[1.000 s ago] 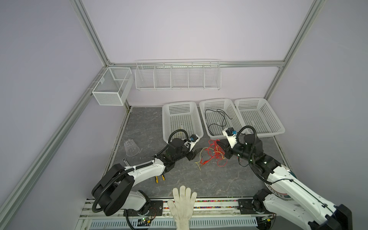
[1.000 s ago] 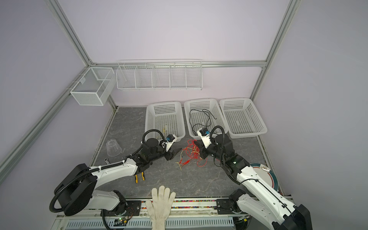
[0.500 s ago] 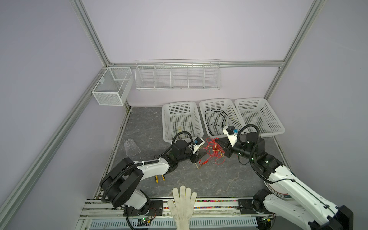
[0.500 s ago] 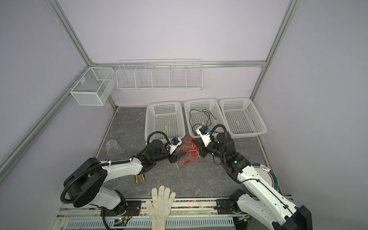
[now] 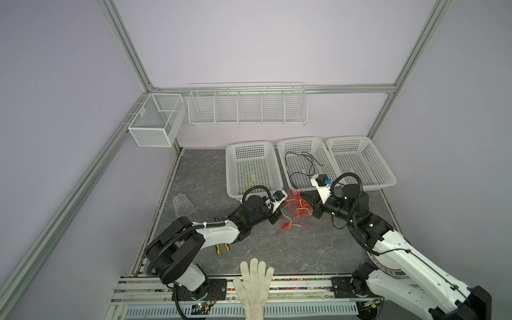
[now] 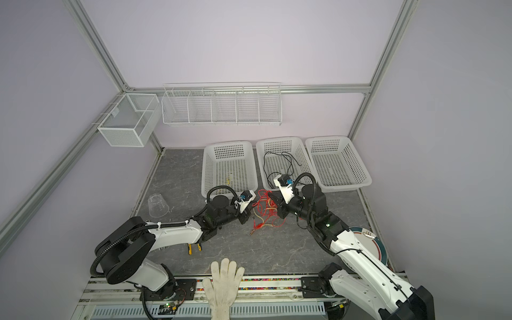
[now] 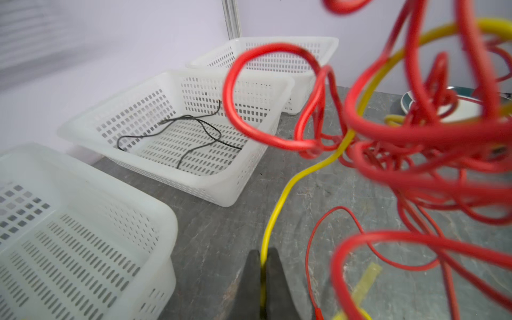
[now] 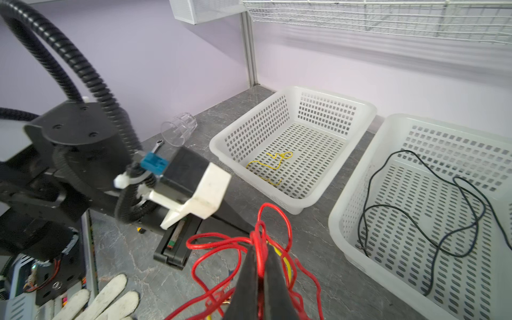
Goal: Untangle the cables
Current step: 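Pull the yellow wire away from the red wires held by the right gripper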
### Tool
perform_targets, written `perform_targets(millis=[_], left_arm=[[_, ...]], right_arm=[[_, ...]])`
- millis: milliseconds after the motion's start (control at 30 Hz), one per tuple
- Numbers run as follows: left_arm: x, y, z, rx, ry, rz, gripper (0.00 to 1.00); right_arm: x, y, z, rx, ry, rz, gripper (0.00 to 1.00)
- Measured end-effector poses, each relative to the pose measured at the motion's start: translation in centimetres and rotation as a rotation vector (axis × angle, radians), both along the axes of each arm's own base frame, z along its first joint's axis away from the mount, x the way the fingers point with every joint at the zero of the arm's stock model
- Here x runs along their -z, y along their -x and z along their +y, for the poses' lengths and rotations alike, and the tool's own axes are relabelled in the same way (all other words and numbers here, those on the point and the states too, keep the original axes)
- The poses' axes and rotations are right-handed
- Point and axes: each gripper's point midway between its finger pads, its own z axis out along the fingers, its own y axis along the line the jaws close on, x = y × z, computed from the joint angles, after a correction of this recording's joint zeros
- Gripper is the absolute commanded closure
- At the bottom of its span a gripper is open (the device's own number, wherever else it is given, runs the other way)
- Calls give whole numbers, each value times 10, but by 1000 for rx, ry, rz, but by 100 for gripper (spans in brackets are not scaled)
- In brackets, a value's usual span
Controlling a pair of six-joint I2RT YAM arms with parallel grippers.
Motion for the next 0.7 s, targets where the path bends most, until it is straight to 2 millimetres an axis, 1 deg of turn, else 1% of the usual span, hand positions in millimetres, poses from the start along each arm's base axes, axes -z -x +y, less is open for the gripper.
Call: perform_targets(millis=[67, 167, 300, 433, 533, 600, 700], left_arm=[[-1, -2, 1, -15, -1, -4, 100], [-6, -5, 7, -47, 5, -18, 100], [-14, -6, 22, -112, 15, -37, 100], [-26, -8, 38, -182, 27, -59, 100], [-41, -7, 48, -227, 40, -71, 100], [-53, -7, 59, -272, 54, -83, 100], [-72, -8, 79, -354, 76, -101, 100]], right_arm=[[2, -7, -5, 49, 10, 1, 94], [10, -18, -13, 126, 34, 16, 94], [31, -33, -23, 220, 79, 61, 94], [57, -41, -31, 294, 116, 123, 94], [73, -47, -39, 360, 141, 161, 94], [81, -52, -48, 422, 159, 180, 94], [92, -59, -70, 535, 188, 211, 94]])
